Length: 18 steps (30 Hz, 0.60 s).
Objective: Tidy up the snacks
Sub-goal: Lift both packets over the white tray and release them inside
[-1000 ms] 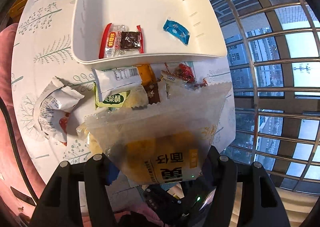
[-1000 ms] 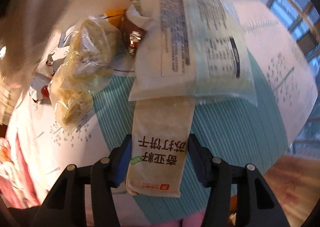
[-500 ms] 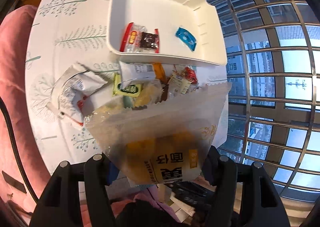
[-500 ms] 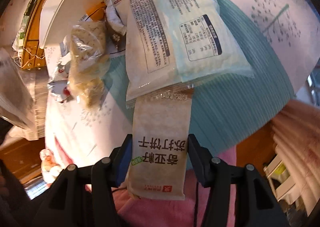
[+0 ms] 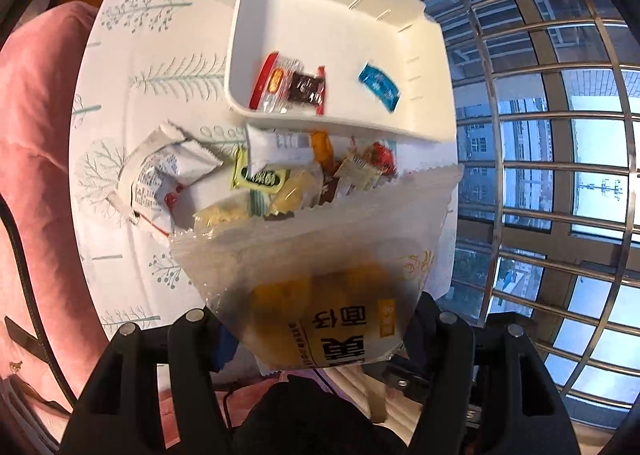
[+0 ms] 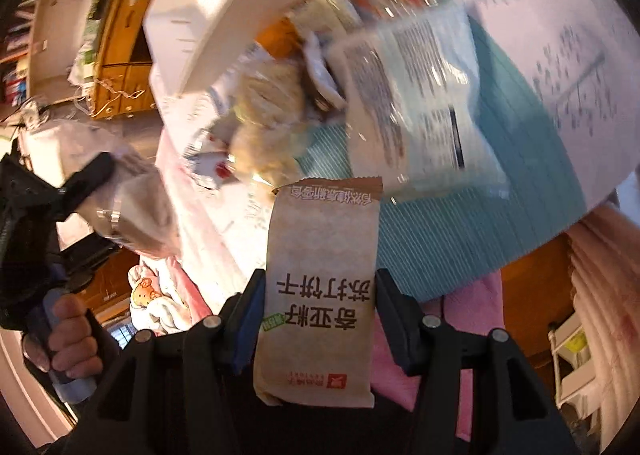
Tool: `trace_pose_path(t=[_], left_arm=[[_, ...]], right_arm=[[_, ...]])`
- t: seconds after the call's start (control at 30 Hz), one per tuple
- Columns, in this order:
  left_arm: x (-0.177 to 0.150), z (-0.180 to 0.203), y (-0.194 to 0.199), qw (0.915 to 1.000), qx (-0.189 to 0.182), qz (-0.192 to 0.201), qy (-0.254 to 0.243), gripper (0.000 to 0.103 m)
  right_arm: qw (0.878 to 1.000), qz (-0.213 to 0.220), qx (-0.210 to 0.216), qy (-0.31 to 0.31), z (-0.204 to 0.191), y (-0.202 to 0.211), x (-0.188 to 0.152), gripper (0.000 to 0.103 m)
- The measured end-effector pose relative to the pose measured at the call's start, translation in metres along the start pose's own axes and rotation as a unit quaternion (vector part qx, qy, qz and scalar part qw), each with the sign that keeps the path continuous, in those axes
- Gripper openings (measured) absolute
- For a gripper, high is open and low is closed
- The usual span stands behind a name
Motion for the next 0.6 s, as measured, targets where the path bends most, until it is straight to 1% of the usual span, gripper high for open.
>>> trace_pose_path(t=[0.23, 0.4, 0.53, 0.6], left_arm=[[0.022, 0.028, 0.009, 0.9994, -0.004, 0.035, 0.004, 0.064], [0.039, 0.043, 0.008, 0.9985, 0.002, 0.053, 0.011, 0.064], [0.052, 0.051, 0.003, 0.9978, 0.012, 0.063, 0.016, 0.065], [0.06, 0.055, -0.002, 0.9973, 0.014, 0.069, 0.02, 0.065]], right_arm=[[0.998, 0.049, 0.013, 0.047, -0.016, 0.051, 0.042, 0.054], [0.995, 0.073, 0.022, 0.07, -0.015, 0.08, 0.072, 0.054], [0.989, 0.115, 0.013, 0.096, -0.017, 0.103, 0.103, 0.054], [0.987, 0.127, 0.008, 0.103, -0.016, 0.112, 0.116, 0.054]])
Point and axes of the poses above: each gripper's, at about its wrist camera, not at the fingertips, and y roughly against the way its jaws point, z to its right, x to its top, the point moved 10 cm from there along -y, roughly the way its jaws point, and after that the axes turned 14 degrees about -x, right-handed, at the moved point
